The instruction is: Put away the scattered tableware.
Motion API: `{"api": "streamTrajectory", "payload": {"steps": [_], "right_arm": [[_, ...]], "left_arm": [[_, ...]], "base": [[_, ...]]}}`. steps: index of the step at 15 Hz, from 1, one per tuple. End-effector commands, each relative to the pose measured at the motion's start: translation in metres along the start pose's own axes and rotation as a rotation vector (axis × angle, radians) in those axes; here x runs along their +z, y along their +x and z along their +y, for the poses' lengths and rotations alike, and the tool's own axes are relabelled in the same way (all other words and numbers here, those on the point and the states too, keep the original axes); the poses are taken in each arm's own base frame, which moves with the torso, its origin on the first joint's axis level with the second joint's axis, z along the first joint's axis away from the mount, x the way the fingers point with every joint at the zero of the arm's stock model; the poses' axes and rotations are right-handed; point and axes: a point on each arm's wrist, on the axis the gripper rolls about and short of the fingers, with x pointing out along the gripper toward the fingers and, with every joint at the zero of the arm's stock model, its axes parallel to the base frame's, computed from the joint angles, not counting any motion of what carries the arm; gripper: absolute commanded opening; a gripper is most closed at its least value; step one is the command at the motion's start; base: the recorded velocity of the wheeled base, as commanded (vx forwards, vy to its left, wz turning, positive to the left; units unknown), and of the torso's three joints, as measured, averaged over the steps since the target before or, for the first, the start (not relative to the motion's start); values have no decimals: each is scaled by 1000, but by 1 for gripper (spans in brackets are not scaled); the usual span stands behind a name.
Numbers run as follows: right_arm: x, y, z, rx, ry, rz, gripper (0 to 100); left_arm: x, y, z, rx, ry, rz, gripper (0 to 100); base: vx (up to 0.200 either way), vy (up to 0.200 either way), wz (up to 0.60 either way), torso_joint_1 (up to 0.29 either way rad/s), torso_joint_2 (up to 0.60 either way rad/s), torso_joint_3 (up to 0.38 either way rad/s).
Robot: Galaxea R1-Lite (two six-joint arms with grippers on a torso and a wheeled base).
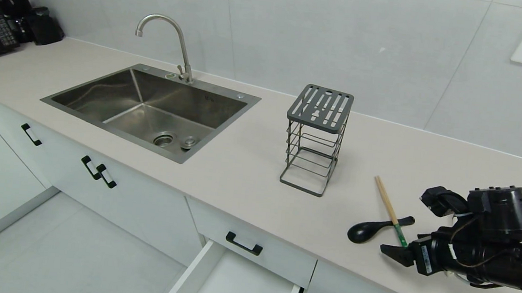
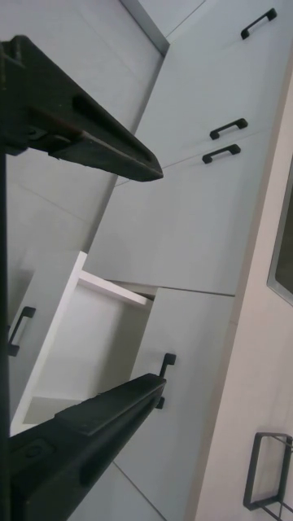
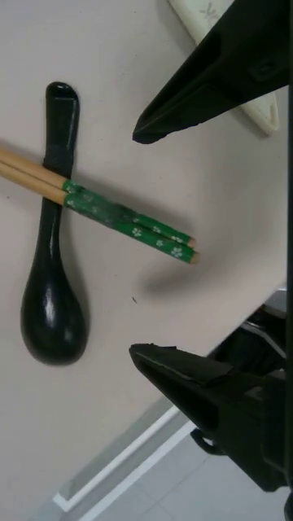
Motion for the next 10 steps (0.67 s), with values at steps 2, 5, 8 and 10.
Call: {"api": "streamTrajectory", "payload": {"steps": [2, 5, 8, 10], "right_arm": [[2, 19, -1, 3, 0, 11, 100], [4, 27, -2, 0, 0, 12, 100], [7, 37, -5, -19, 3, 16, 0], [10, 47, -8, -50, 14, 23, 0]], "left_arm": [[0, 0, 0, 1, 0, 1, 100], [0, 0, 0, 1, -2, 1, 100], [0, 0, 0, 1, 0, 1, 100], [0, 0, 0, 3, 0, 1, 100]], "base": [[0, 0, 0, 0, 0, 0], [0, 0, 0, 0, 0, 0], [0, 0, 0, 0, 0, 0], [0, 0, 0, 0, 0, 0]]}}
